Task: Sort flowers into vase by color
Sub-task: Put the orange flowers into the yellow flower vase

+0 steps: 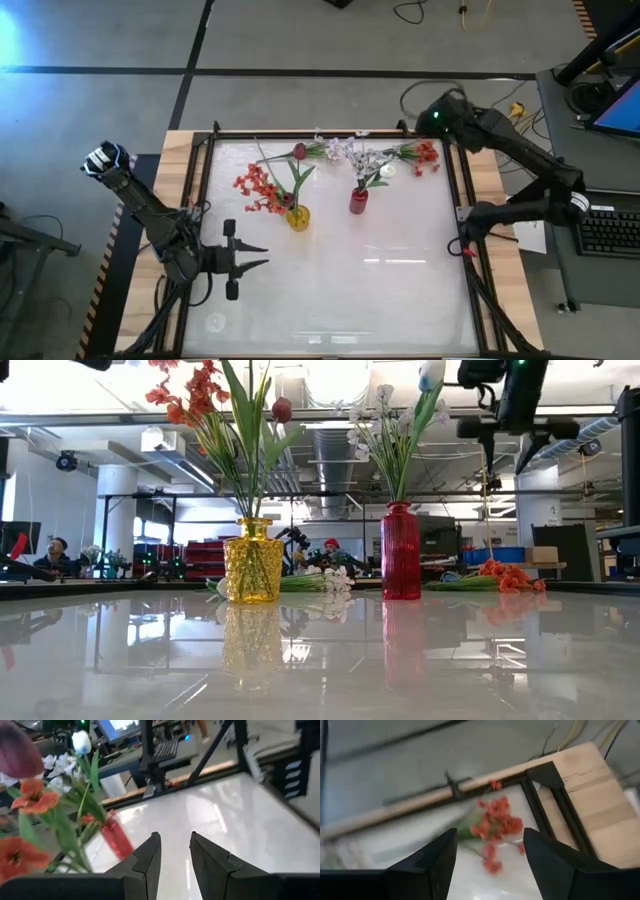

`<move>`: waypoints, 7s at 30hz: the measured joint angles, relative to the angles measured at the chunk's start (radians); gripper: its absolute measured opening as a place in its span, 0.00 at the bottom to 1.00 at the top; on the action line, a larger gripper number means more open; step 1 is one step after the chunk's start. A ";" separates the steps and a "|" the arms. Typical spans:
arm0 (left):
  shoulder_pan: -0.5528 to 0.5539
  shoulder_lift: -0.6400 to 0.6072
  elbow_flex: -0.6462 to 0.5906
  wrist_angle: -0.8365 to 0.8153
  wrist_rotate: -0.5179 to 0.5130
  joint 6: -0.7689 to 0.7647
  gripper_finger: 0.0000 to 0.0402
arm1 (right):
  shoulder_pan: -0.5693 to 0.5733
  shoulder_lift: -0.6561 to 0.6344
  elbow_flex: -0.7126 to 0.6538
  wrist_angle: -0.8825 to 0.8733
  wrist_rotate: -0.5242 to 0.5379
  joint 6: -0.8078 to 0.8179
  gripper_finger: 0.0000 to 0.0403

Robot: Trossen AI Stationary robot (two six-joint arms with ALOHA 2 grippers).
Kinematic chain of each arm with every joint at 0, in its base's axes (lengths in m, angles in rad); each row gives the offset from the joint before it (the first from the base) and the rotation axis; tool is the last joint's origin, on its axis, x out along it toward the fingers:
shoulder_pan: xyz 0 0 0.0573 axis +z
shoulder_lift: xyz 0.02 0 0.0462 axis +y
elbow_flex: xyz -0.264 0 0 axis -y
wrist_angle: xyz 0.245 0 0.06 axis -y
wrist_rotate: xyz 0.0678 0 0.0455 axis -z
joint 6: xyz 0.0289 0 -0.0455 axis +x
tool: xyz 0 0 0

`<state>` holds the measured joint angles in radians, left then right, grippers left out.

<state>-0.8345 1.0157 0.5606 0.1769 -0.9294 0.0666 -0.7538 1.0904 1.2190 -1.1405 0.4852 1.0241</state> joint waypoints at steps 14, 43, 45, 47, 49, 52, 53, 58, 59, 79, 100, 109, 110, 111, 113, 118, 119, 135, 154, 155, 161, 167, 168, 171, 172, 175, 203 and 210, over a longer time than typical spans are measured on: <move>-0.002 -0.003 0.000 -0.282 -0.012 -0.074 0.23 | -0.169 0.253 0.000 0.181 -0.268 0.240 0.54; -0.013 -0.004 0.000 -0.332 -0.002 -0.389 0.23 | -0.147 0.593 0.001 0.361 -0.349 0.579 0.54; -0.013 -0.004 0.000 -0.332 -0.002 -0.402 0.23 | -0.136 0.593 0.001 0.357 -0.316 0.609 0.54; -0.013 -0.004 0.000 -0.332 -0.002 -0.422 0.23 | -0.125 0.594 0.001 0.347 -0.305 0.672 0.54; -0.013 -0.004 0.000 -0.332 -0.002 -0.428 0.23 | -0.114 0.594 0.001 0.347 -0.300 0.740 0.54; -0.013 -0.004 0.000 -0.332 -0.002 -0.428 0.23 | -0.092 0.594 0.000 0.337 -0.277 0.820 0.54; -0.013 -0.004 0.000 -0.332 -0.002 -0.428 0.23 | -0.085 0.594 -0.002 0.335 -0.267 0.841 0.54; -0.013 -0.004 0.000 -0.337 -0.002 -0.425 0.23 | -0.079 0.597 -0.010 0.338 -0.247 0.922 0.54; -0.013 -0.004 0.000 -0.339 -0.002 -0.422 0.23 | -0.080 0.601 -0.010 0.338 -0.245 0.924 0.54; -0.013 -0.004 0.000 -0.365 -0.002 -0.420 0.23 | -0.081 0.773 -0.007 0.359 -0.238 0.848 0.54; -0.013 -0.004 0.000 -0.365 -0.002 -0.428 0.23 | -0.083 0.775 0.003 0.433 -0.075 0.366 0.54; -0.013 -0.004 0.000 -0.366 -0.002 -0.421 0.23 | -0.082 0.775 0.003 0.431 -0.075 0.354 0.54; -0.013 -0.004 0.000 -0.366 -0.002 -0.423 0.23 | -0.082 0.775 0.003 0.432 -0.083 0.361 0.54; -0.013 -0.004 0.000 -0.366 -0.002 -0.424 0.23 | -0.082 0.774 0.003 0.436 -0.094 0.366 0.54; -0.013 -0.004 0.000 -0.366 -0.002 -0.424 0.23 | -0.082 0.774 0.003 0.454 -0.111 0.359 0.54; -0.013 -0.004 0.000 -0.366 -0.002 -0.424 0.23 | -0.083 0.774 0.003 0.473 -0.120 0.343 0.53; -0.013 -0.004 0.000 -0.366 -0.002 -0.425 0.23 | -0.085 0.774 0.003 0.471 -0.129 0.343 0.52; -0.013 -0.004 0.000 -0.376 -0.002 -0.451 0.23 | -0.093 0.756 0.002 0.410 -0.179 0.234 0.05; -0.013 -0.004 0.000 -0.372 -0.002 -0.526 0.23 | -0.087 0.320 0.012 0.306 -0.195 -0.077 0.04; -0.013 -0.004 0.000 -0.372 -0.002 -0.532 0.23 | -0.083 0.290 0.012 0.305 -0.188 -0.097 0.04; -0.013 -0.004 0.000 -0.369 -0.002 -0.585 0.23 | -0.033 0.125 0.012 0.308 -0.072 -0.212 0.04; -0.013 -0.004 0.004 -0.265 -0.002 -0.560 0.23 | 0.049 0.003 0.007 0.315 -0.030 -0.385 0.04; -0.013 -0.003 0.012 -0.250 -0.001 -0.548 0.23 | 0.069 -0.017 0.004 0.320 -0.029 -0.398 0.04; -0.013 -0.003 0.050 -0.220 -0.002 -0.493 0.23 | 0.146 -0.081 -0.020 0.364 -0.027 -0.451 0.04; -0.013 -0.003 0.065 -0.222 -0.002 -0.473 0.23 | 0.174 -0.104 -0.032 0.381 -0.022 -0.464 0.04; -0.013 -0.001 0.122 -0.221 -0.003 -0.415 0.23 | 0.266 -0.179 -0.075 0.424 0.028 -0.494 0.04; 0.042 0.358 0.505 0.006 0.100 0.127 0.23 | 0.771 -0.538 -0.357 1.131 -0.219 -0.916 0.04; 0.111 0.411 0.505 0.161 0.221 0.174 0.23 | 0.907 -0.493 -0.363 1.168 -0.577 -0.944 0.04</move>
<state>-0.7231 1.4264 1.0653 0.3383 -0.7080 0.2409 0.1528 0.5977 0.8562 0.0279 -0.0916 0.0797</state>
